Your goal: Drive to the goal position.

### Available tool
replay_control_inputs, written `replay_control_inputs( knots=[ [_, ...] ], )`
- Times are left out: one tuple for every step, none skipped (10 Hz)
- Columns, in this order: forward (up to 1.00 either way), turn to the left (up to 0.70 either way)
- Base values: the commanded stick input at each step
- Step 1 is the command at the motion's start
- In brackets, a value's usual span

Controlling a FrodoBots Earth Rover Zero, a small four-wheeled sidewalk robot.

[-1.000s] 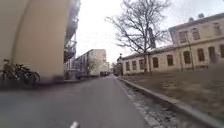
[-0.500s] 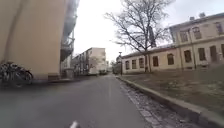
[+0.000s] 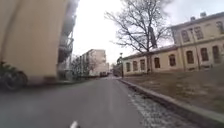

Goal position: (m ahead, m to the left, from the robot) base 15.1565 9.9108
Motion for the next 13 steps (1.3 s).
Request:
replay_control_inputs(
  knots=[
    [1.00,0.00],
    [1.00,0.00],
    [1.00,0.00],
    [1.00,0.00],
    [1.00,0.00],
    [1.00,0.00],
    [1.00,0.00],
    [1.00,0.00],
    [1.00,0.00],
    [1.00,0.00],
    [1.00,0.00],
    [1.00,0.00],
    [1.00,0.00]
  ],
)
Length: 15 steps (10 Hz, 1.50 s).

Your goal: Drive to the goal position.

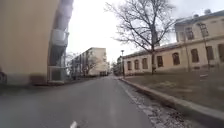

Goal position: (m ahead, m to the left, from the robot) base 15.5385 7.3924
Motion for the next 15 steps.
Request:
replay_control_inputs(
  knots=[
    [1.00,0.00],
    [1.00,0.00],
    [1.00,0.00],
    [1.00,0.00],
    [1.00,0.00],
    [1.00,0.00],
    [1.00,0.00],
    [1.00,0.00],
    [1.00,0.00],
    [1.00,0.00],
    [1.00,0.00],
    [1.00,0.00],
    [1.00,0.00],
    [1.00,0.00],
    [1.00,0.00]
  ],
)
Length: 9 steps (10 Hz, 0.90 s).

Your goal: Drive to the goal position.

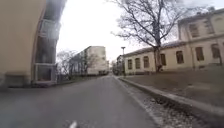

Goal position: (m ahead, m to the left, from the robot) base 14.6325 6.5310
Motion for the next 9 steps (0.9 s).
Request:
replay_control_inputs(
  knots=[
    [1.00,0.00],
    [1.00,0.00],
    [1.00,0.00],
    [1.00,0.00],
    [1.00,0.00],
    [1.00,0.00],
    [1.00,0.00],
    [1.00,0.00],
    [1.00,0.00]
  ],
)
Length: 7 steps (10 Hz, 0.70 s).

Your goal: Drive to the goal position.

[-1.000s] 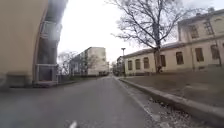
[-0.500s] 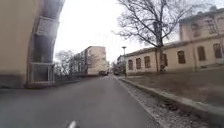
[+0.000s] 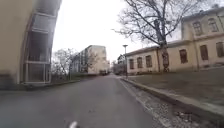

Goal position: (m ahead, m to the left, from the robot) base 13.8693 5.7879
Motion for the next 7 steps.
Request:
replay_control_inputs(
  knots=[
    [1.00,0.00],
    [1.00,0.00],
    [1.00,0.00],
    [1.00,0.00],
    [1.00,0.00],
    [1.00,0.00],
    [1.00,0.00]
  ],
)
